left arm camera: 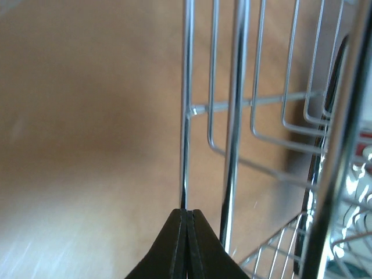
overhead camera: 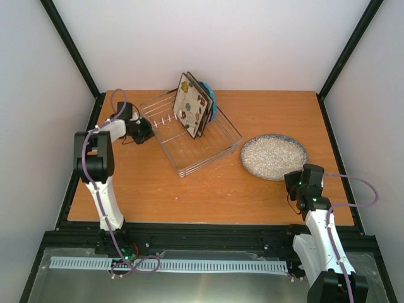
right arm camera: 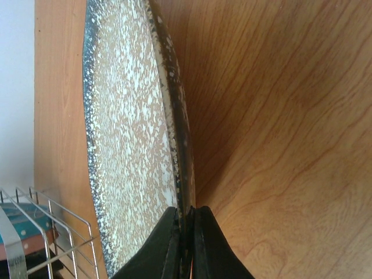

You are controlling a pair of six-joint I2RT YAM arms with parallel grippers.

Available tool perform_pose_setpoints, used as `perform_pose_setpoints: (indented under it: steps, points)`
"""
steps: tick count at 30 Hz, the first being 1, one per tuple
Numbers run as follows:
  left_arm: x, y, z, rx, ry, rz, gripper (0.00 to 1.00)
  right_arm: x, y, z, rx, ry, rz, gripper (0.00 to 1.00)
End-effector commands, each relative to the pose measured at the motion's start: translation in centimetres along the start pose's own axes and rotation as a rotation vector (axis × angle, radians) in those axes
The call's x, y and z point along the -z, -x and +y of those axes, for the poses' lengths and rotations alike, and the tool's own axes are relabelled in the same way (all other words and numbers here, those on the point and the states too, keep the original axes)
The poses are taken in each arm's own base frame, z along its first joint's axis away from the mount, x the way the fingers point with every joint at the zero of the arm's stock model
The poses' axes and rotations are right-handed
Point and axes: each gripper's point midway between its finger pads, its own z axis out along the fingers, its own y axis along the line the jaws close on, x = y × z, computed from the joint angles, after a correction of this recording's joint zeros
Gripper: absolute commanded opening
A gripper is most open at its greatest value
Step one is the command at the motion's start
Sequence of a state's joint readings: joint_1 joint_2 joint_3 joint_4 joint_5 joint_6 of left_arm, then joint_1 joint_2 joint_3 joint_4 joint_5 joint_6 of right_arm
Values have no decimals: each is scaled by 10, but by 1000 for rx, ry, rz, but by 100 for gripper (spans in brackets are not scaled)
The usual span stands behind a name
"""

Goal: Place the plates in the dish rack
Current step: Move the dish rack to the center of the board, then adjust the plate at the center of the board.

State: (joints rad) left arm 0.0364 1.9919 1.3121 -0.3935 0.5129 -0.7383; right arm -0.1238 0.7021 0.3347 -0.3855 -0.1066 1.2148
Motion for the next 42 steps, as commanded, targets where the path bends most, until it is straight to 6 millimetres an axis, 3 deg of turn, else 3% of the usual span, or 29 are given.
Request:
perform_pose_setpoints:
  steps: [1, 6, 10, 12, 15, 16, 18, 20, 21, 22, 26, 32, 34, 37, 42]
  points:
    - [-26, 25, -74, -85, -183, 11, 1, 14, 18, 50, 32, 172, -61, 3]
    - [-53, 43, -96, -114, -200, 39, 1, 18, 20, 44, 31, 137, -76, 3]
    - [-45, 46, -93, -143, -153, 11, 1, 22, 18, 37, 43, 99, -65, 3]
    - [-32, 46, -79, -142, -105, -12, 3, 25, 15, 33, 44, 90, -56, 3]
    - [-4, 43, -40, -87, -47, -49, 4, 26, 8, 25, 46, 68, -24, 3]
    - [4, 38, -18, -59, -13, -57, 4, 27, 5, 22, 50, 58, -11, 3]
    - [32, 41, -2, -55, 24, -113, 3, 29, -1, 12, 50, 36, 7, 3]
    - [53, 28, 16, -50, 74, -132, 2, 30, -6, 2, 50, 18, 21, 3]
    - [78, 4, 17, -62, 67, -140, 1, 33, -15, -13, 47, -18, 52, 3]
    - [84, -9, 17, -62, 48, -132, 1, 35, -18, -17, 51, -34, 63, 3]
    - [89, -81, 32, -60, 35, -19, 1, 47, -28, -25, 97, -75, 116, 3]
    - [84, -207, 16, -162, -9, 209, 2, 62, -48, -28, 147, -125, 248, 3]
    - [83, -240, 20, -164, -10, 282, 4, 67, -55, -31, 159, -151, 295, 3]
    - [85, -273, 31, -169, -10, 365, 13, 76, -62, -34, 194, -181, 354, 3]
    - [91, -300, 34, -150, -64, 433, 32, 90, -78, -41, 259, -205, 465, 3]
